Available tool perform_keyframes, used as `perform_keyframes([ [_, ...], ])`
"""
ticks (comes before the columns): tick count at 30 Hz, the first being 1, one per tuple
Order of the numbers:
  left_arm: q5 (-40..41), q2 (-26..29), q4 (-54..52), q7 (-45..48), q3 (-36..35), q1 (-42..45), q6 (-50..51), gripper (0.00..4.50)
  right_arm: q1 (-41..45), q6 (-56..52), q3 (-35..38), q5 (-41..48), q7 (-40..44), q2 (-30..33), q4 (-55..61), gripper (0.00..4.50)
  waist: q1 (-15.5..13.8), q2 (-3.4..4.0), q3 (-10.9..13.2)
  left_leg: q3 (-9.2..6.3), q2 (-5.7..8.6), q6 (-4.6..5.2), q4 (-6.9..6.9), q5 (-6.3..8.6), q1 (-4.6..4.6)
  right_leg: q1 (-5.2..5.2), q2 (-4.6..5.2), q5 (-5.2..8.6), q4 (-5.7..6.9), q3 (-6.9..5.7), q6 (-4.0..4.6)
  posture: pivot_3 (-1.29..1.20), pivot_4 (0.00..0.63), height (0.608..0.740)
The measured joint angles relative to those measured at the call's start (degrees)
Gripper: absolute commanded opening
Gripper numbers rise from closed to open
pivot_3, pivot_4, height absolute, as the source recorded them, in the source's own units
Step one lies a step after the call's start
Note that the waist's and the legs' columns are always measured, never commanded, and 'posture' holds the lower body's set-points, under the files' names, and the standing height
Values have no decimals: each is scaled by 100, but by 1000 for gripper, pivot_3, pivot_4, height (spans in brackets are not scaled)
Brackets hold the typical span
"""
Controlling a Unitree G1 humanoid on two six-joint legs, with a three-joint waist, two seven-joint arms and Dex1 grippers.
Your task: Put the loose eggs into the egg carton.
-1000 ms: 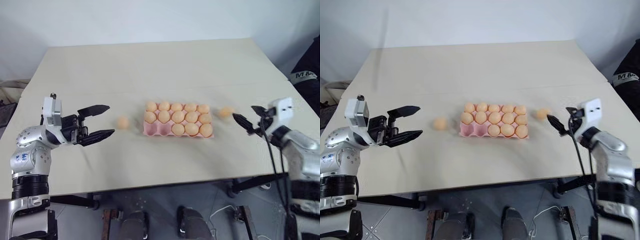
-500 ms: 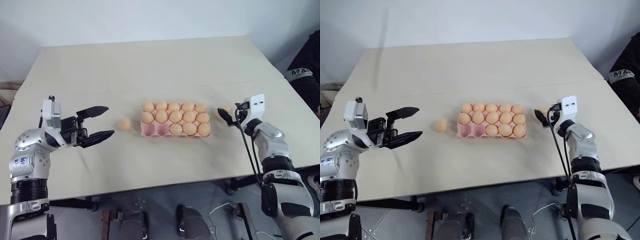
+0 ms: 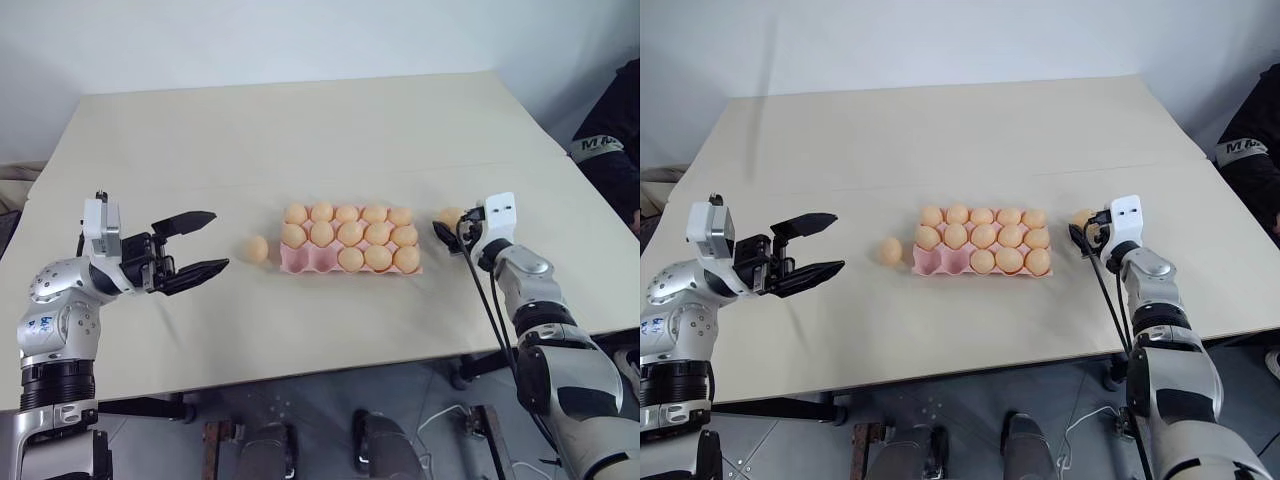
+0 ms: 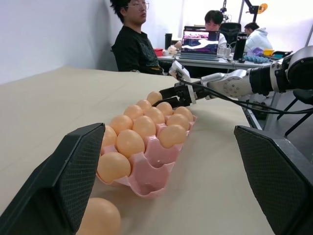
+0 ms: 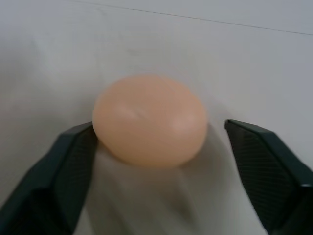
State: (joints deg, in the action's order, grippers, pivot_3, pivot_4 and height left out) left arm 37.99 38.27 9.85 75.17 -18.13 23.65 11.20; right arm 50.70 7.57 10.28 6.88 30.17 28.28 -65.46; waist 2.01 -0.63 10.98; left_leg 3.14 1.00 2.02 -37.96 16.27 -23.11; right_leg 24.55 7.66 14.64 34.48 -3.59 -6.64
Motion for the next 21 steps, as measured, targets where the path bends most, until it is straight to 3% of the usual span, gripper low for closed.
perform_keyframes([
  [4,1,0,-8,-2,0,-1,0,4500,0,59,15,11,11,-1,3,1812,0,0,0,0,0,0,0,0,0,0,0,0,0,-1,0,0,150,740],
  [17,2,0,-9,-2,0,-1,-3,4500,6,-7,20,158,465,0,507,1812,0,1,0,1,-1,0,0,0,0,0,-1,0,1,-2,0,0,150,740],
  [21,2,-28,-6,-19,6,14,-16,4500,638,-17,28,137,305,-46,144,1812,57,9,5,6,-1,0,0,-1,0,4,-1,-1,5,3,1,0,150,740],
])
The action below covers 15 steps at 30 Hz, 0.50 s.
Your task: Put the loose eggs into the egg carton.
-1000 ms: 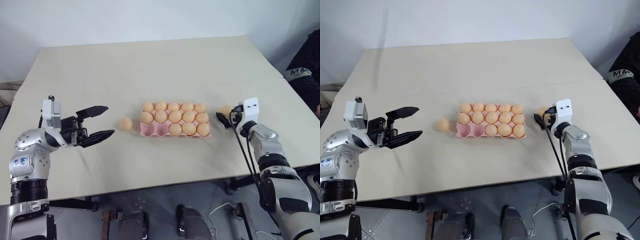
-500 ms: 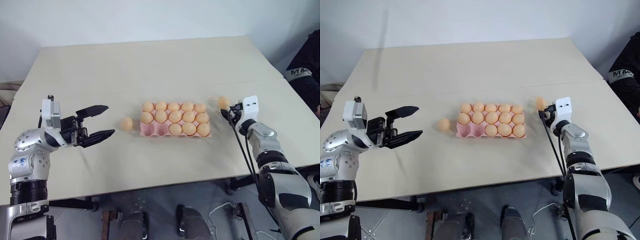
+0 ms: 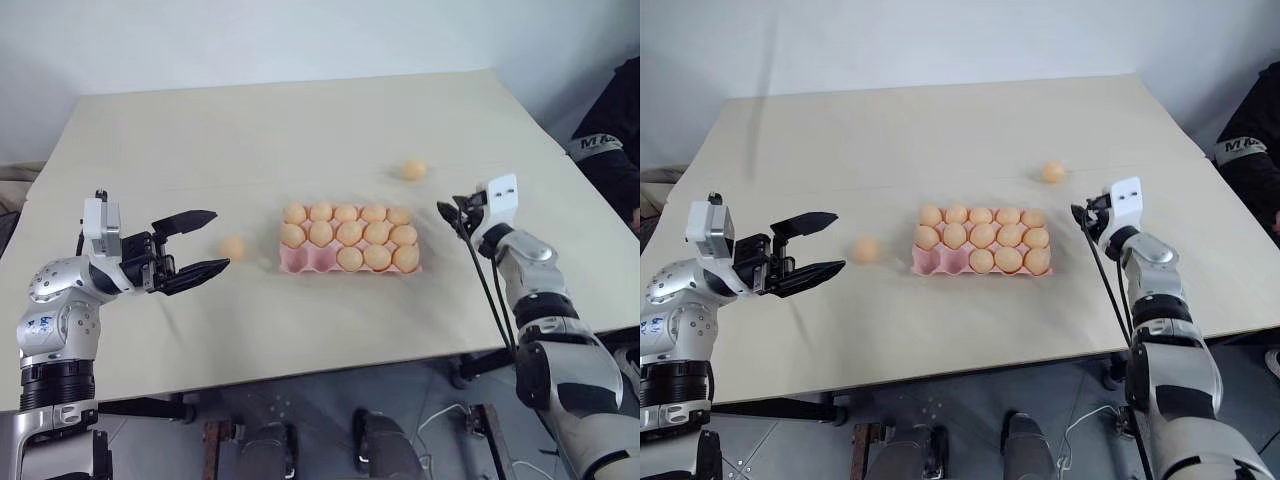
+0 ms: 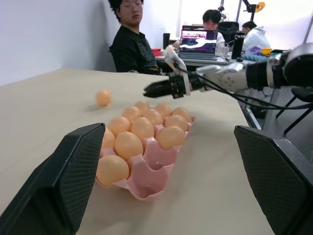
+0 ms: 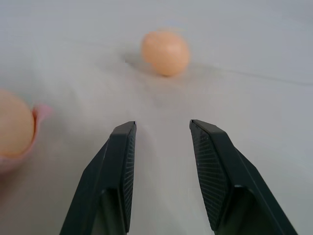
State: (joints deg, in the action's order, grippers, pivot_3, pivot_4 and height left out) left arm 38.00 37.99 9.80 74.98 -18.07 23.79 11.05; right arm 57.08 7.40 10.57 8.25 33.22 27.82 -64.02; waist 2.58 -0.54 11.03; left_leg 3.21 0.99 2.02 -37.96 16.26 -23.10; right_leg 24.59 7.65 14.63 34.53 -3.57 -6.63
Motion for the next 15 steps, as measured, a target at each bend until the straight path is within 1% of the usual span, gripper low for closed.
perform_keyframes([
  [3,0,-92,-2,-44,4,28,-22,4500,402,48,-1,-22,-137,-35,-156,1812,37,0,0,-5,-7,-7,1,2,0,-1,-1,0,0,0,0,0,150,740],
  [8,0,-98,-22,-90,-3,5,-30,4500,412,135,-23,-59,-161,-256,-402,1812,52,0,0,-1,-8,-8,2,6,-2,0,0,0,-2,-4,0,0,150,740],
  [13,0,-98,-47,-157,-15,-38,-30,4500,449,157,-29,-62,-169,-309,-424,1812,53,0,0,2,-8,-7,2,7,-2,0,0,0,-4,-9,0,0,150,740],
  [15,0,-98,-47,-163,-15,-43,-30,4500,501,157,-34,-65,-173,-343,-424,2171,57,1,0,2,-8,-8,2,7,-2,0,0,0,-4,-10,0,0,150,740],
])
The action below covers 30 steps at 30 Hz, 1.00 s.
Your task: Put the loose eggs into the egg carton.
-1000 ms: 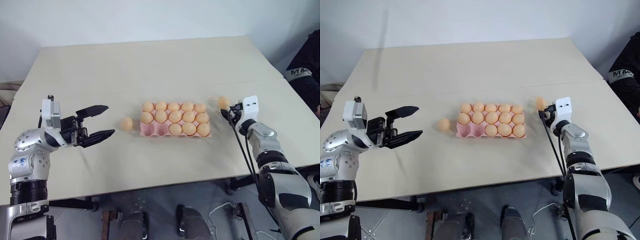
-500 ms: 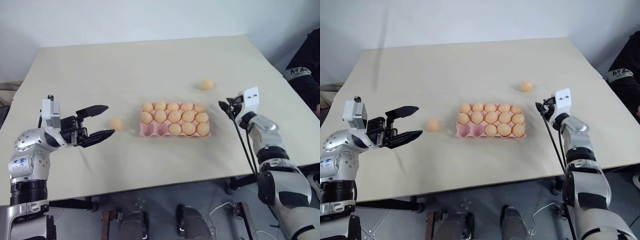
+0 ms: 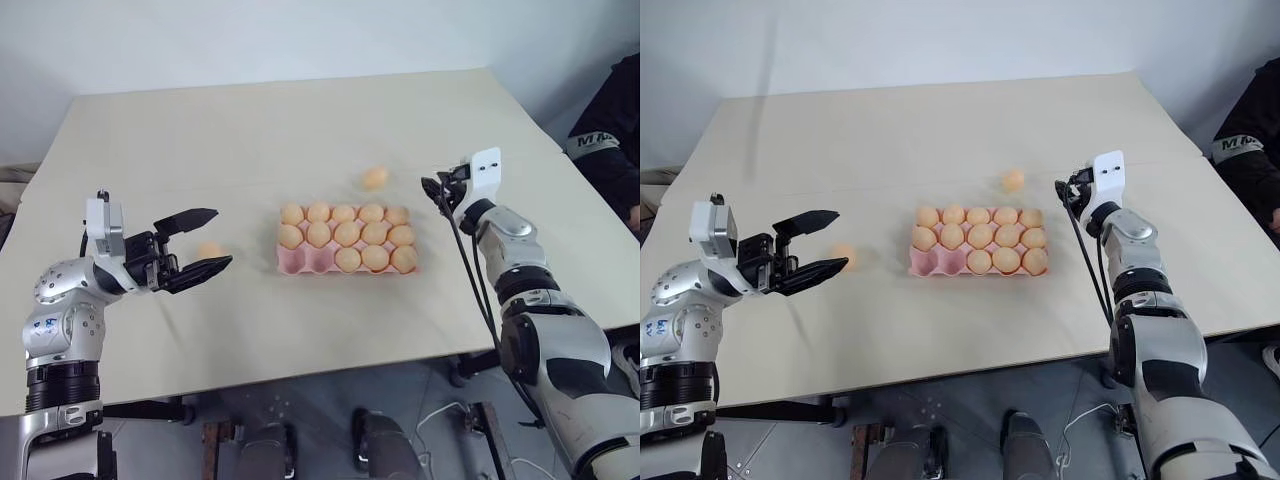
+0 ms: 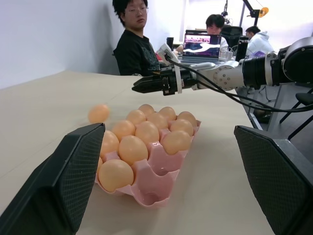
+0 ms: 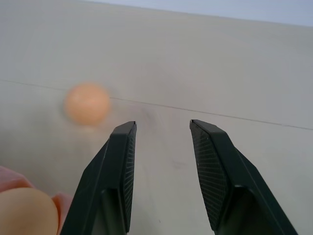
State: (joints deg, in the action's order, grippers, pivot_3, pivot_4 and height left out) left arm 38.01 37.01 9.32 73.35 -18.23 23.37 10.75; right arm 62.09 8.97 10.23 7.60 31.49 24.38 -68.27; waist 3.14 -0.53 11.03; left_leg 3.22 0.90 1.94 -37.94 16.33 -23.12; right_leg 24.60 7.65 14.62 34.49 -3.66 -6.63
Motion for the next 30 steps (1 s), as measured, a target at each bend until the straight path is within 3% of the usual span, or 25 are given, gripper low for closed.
perform_keyframes([
  [8,0,0,-5,-15,0,-2,-9,4500,214,-211,-65,-57,119,-43,0,4465,15,2,1,3,-1,0,0,0,1,3,1,0,1,6,0,0,150,740],
  [24,2,-77,-44,-47,0,-45,-96,4500,1459,-2599,-522,-426,315,-54,1,4465,12,4,2,0,-6,-10,8,7,-2,15,5,0,2,24,2,0,150,740],
  [30,2,-102,-44,-69,0,-52,-114,4500,1535,-2998,-745,-683,260,-120,-96,4465,11,4,2,1,-5,-11,13,12,-4,19,4,0,3,15,2,0,150,740],
])
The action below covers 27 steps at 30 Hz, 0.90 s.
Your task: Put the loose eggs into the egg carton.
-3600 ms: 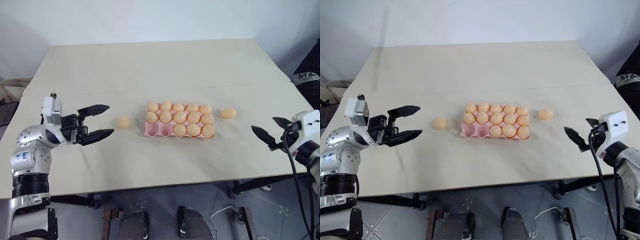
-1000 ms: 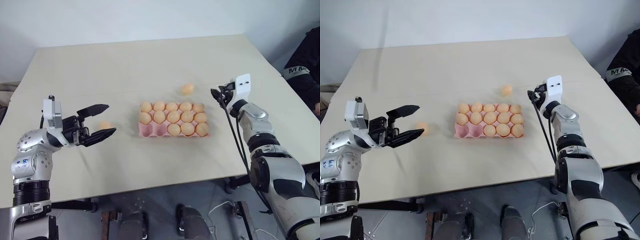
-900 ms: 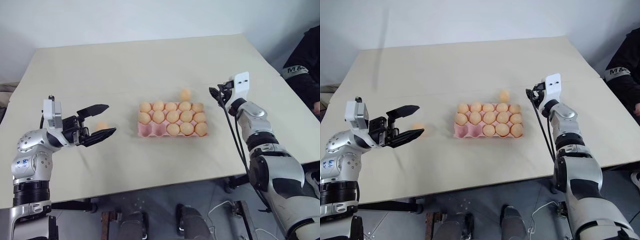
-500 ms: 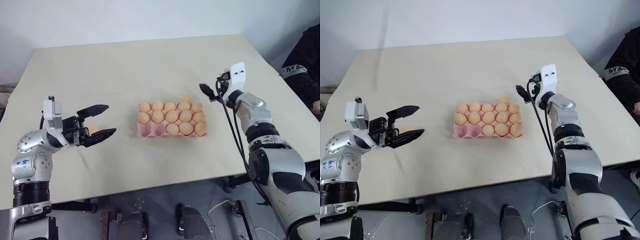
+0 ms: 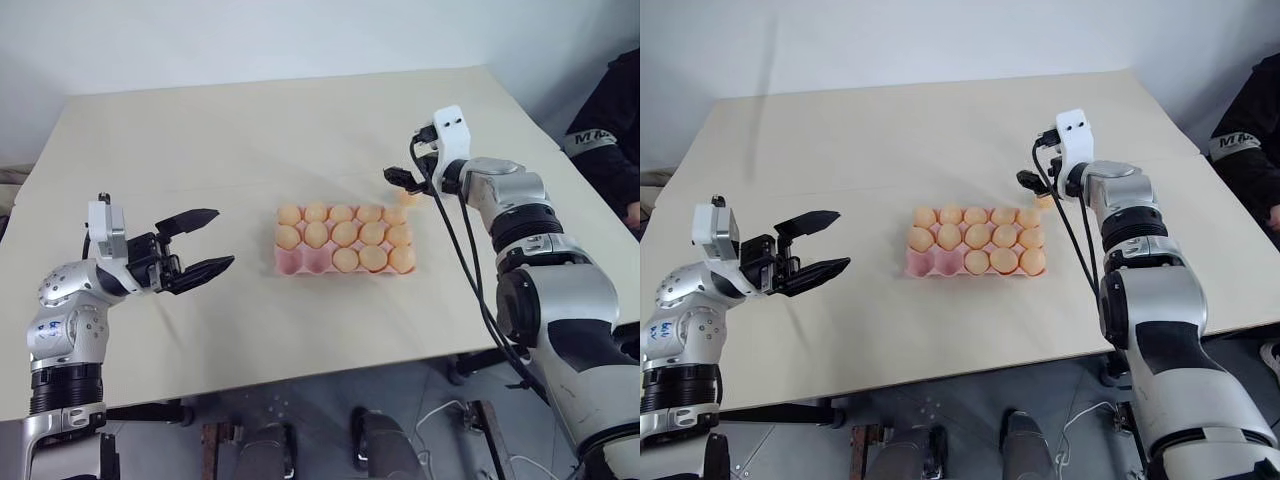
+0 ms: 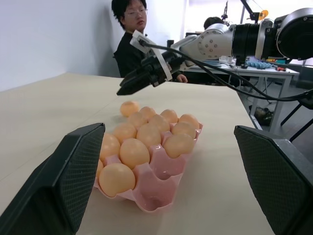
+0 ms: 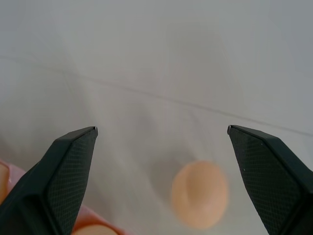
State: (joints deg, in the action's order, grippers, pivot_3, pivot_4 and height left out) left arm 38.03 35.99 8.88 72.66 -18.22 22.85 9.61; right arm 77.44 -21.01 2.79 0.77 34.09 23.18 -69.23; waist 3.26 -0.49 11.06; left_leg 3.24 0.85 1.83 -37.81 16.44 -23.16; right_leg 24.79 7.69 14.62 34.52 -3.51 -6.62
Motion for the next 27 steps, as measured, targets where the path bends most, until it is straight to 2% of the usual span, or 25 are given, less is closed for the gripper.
perform_keyframes([
  [10,1,-94,-129,-55,0,-99,-9,4500,-31,863,9,-229,-726,-70,-330,4465,0,0,0,12,0,-1,0,2,0,2,-6,0,0,-23,0,0,150,740],
  [15,16,-94,-204,-92,-12,-187,-8,4500,-130,920,46,-234,-827,28,-331,4465,-1,0,0,16,-2,0,0,1,2,1,-8,0,0,-25,0,0,150,740],
  [22,101,-94,-415,-186,-130,-373,2,4500,-806,1357,329,-157,-988,671,-225,4465,-42,0,0,16,0,4,-1,4,0,-3,-4,0,-6,-23,0,0,150,740],
  [27,118,-125,-500,-219,-152,-530,30,4500,-1603,1290,646,150,-719,961,520,4465,-8,0,0,46,-11,7,-2,5,4,-2,-15,0,-13,-36,-1,0,150,740],
])
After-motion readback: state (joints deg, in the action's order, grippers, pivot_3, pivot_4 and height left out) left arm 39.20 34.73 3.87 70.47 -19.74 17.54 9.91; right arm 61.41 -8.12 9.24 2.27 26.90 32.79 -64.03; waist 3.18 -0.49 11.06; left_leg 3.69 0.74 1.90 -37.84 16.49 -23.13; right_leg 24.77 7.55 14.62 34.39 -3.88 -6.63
